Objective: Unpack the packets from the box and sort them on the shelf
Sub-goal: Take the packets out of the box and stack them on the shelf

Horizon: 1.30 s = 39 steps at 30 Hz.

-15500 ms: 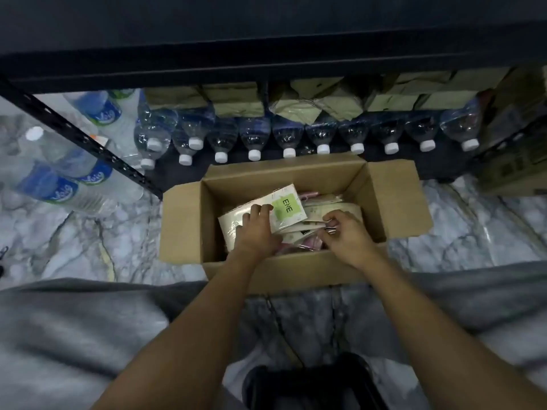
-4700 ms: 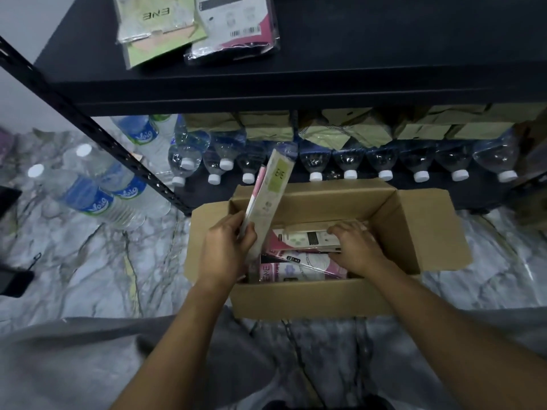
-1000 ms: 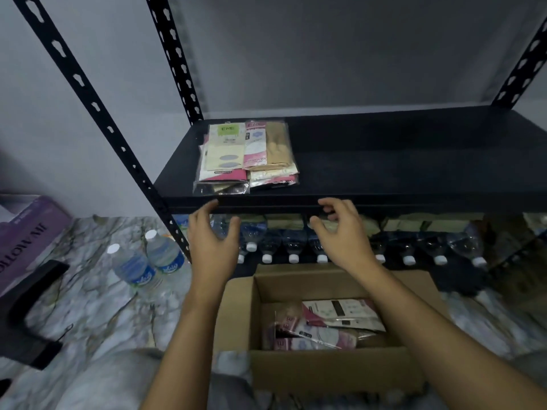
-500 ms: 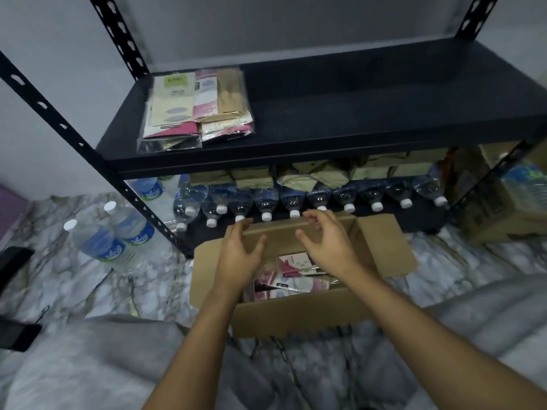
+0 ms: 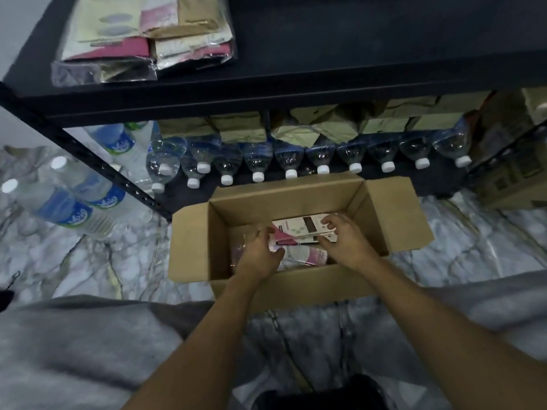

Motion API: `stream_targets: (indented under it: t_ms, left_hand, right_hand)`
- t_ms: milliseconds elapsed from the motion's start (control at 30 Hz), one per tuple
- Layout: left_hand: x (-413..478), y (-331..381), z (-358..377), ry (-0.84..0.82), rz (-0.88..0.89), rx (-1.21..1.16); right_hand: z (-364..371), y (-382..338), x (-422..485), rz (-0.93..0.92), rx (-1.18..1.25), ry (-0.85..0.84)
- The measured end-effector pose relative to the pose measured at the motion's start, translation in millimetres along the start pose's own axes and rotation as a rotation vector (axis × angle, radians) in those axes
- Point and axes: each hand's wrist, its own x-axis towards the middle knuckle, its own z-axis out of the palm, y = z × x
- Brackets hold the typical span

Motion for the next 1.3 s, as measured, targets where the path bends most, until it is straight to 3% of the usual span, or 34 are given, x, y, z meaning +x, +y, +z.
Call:
stream_targets:
  t_ms: [167,333,567,900,1300]
  left_hand:
    - [23,-17,22,-0.045,-0.049,0.0]
    - [38,-31,23,0.023,-0.07,-0.016]
    - [46,-38,17,0.066,-0.063,-0.029]
    - [42,-41,14,0.094,-0.044,-0.024]
    - [35,-48,3,0.044,-0.049,0.061]
  right_hand:
    - [19,26,32,0.014,-0.275,-0.147]
    - [40,41,64,-0.086,-0.534,-0.286]
    - [53,47,86,-0.181,-0.645,-0.364]
    - [51,34,96,-0.253,-0.768,-0.245]
    - [-7,23,71,-0.333,-0.478,0.025]
